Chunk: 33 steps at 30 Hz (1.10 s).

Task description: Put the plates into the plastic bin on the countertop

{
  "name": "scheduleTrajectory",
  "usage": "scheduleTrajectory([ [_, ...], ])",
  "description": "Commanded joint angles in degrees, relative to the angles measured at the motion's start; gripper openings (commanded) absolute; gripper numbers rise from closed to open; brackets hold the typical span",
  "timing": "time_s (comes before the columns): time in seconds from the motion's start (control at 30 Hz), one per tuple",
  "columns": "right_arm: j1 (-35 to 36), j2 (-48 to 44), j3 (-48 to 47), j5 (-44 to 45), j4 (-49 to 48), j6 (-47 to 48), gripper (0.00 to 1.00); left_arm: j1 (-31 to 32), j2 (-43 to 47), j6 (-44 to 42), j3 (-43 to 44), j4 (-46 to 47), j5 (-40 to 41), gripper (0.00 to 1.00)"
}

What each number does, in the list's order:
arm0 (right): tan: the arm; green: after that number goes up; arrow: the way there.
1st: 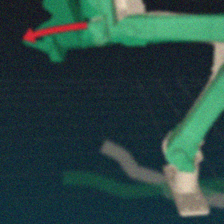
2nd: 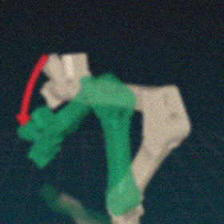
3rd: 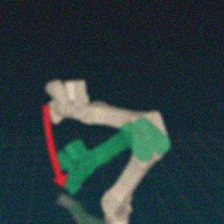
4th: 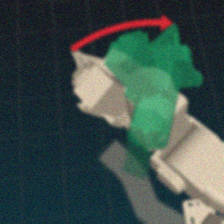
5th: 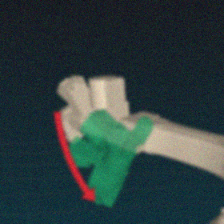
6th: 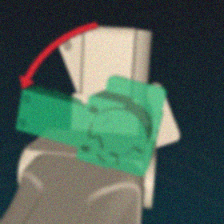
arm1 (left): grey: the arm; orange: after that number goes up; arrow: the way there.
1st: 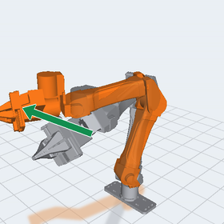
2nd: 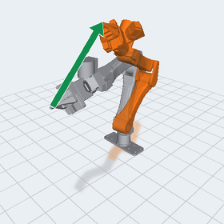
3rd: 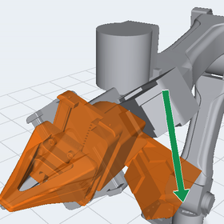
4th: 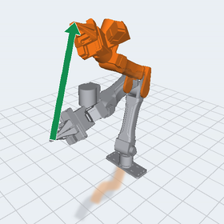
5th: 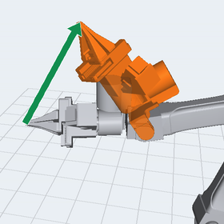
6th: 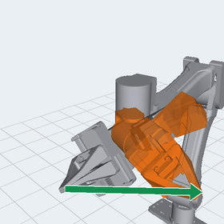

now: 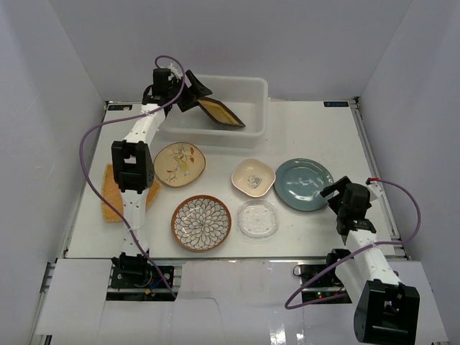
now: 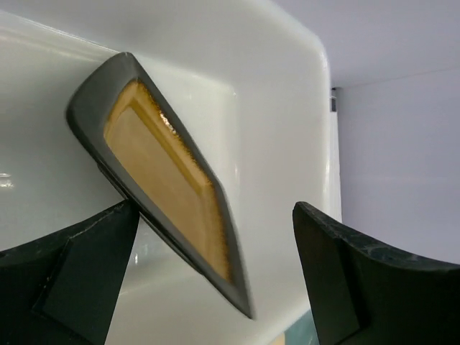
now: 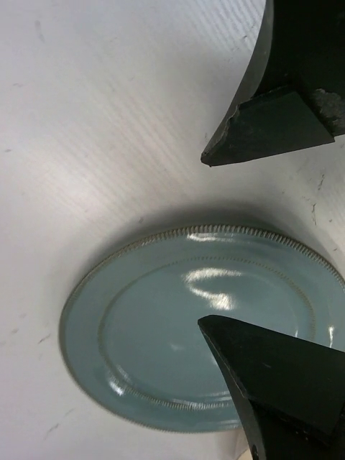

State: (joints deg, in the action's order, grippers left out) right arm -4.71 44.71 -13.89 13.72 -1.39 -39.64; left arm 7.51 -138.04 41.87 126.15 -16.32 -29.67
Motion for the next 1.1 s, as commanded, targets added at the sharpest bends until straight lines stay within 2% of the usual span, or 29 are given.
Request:
scheduleTrajectory([
  [0.0, -1.09, 3.18, 1.85, -3.24, -0.46, -3.51, 0.90, 0.14, 10.51, -4.24, -0.72, -1.69, 5.49, 0.98],
  [0.13, -1.70, 3.54, 3.69, -5.44, -3.08, -5.35, 0.86, 0.14, 9.90, -7.41, 1.55, -7.84, 8.93, 0.98],
  [0.33, -4.68, 7.31, 7.99, -13.60, -11.78, -10.63, 0.75, 0.14, 8.92, -8.56, 0.59, -10.66, 6.03, 0.98],
  [0.43, -7.40, 11.79, 11.77, -22.20, -20.64, -15.98, 0.68, 0.40, 10.77, -7.85, -0.55, -10.58, 3.57, 0.98],
  [0.47, -8.03, 14.85, 13.52, -23.89, -27.46, -18.78, 0.67, 1.01, 11.47, -7.94, -0.64, -10.58, 2.61, 0.98],
  [0.57, -9.09, 21.11, 16.26, -26.98, -34.99, -21.09, 0.57, 4.17, 15.33, -9.08, -1.69, -10.58, 1.81, 0.98],
  [0.6, -9.35, 22.25, 16.35, -27.25, -35.87, -22.14, 0.46, 5.14, 17.95, -10.13, -2.30, -10.58, 1.55, 0.98],
  [0.67, -10.32, 24.36, 16.79, -27.25, -38.06, -23.37, 0.33, 8.56, 21.13, -10.93, -6.16, -10.49, 1.63, 0.98],
  [0.7, -11.02, 24.55, 17.31, -27.08, -39.38, -24.25, 0.20, 9.79, 22.97, -11.63, -8.09, -10.23, 1.81, 0.98],
  [0.77, -11.81, 23.06, 17.84, -27.16, -39.31, -24.61, 0.08, 13.57, 28.51, -12.42, -15.29, -9.09, 1.55, 0.98],
  [0.9, -12.86, 13.59, 18.64, -25.94, -37.13, -24.70, 0.08, 18.24, 36.51, -13.21, -26.28, -7.59, 0.84, 0.98],
  [0.93, -12.95, 8.08, 18.03, -25.50, -35.19, -24.18, 0.08, 19.29, 39.48, -12.00, -28.65, -6.81, 0.84, 0.98],
  [1.03, -13.13, 0.84, 12.26, -25.66, -28.77, -22.68, 0.08, 20.52, 43.98, -10.14, -39.02, -2.06, -2.49, 0.95],
  [1.07, -13.31, 1.69, 10.65, -27.32, -28.76, -22.15, 0.08, 20.79, 46.26, -8.92, -43.75, -1.01, -2.93, 0.93],
])
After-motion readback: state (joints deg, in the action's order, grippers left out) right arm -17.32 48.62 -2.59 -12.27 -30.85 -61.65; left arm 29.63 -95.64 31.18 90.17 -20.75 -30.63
